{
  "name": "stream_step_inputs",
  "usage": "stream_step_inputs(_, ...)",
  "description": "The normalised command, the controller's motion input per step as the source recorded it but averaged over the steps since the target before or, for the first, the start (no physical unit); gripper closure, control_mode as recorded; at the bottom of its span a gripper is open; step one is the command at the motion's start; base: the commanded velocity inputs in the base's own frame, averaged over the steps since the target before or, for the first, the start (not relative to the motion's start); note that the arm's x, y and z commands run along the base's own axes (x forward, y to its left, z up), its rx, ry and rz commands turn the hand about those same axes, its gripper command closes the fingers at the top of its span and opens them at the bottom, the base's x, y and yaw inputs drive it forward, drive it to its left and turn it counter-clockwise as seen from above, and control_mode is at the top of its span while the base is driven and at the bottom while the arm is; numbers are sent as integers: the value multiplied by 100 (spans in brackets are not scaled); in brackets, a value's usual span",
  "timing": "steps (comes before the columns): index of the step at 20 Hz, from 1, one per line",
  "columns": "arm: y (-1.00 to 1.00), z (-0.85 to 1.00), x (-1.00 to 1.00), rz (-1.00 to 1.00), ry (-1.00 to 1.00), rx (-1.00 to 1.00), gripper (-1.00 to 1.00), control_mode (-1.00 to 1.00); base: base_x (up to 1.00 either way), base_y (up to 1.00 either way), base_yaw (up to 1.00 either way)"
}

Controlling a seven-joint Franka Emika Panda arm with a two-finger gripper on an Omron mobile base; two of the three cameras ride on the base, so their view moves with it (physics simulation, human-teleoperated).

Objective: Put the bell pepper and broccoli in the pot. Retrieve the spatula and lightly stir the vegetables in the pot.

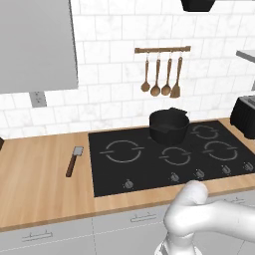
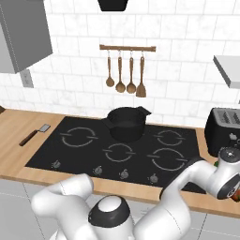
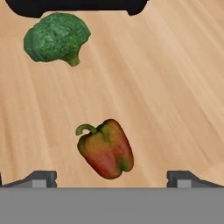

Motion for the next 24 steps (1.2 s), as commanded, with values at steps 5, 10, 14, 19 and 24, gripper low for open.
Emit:
stream_step_inputs(5, 0, -24, 15, 0, 0, 0, -100, -100, 0, 0, 0)
stream_step_inputs(10, 0, -20, 14, 0, 0, 0, -100, -100, 0, 0, 0)
stream_step_inputs(14, -3, -19, 11, 0, 0, 0, -100, -100, 0, 0, 0)
stream_step_inputs(19, -20, -24, 6, 0, 0, 1, -100, -100, 0, 0, 0)
stream_step_inputs(24, -24, -24, 7, 0, 0, 2, 100, -100, 0, 0, 0)
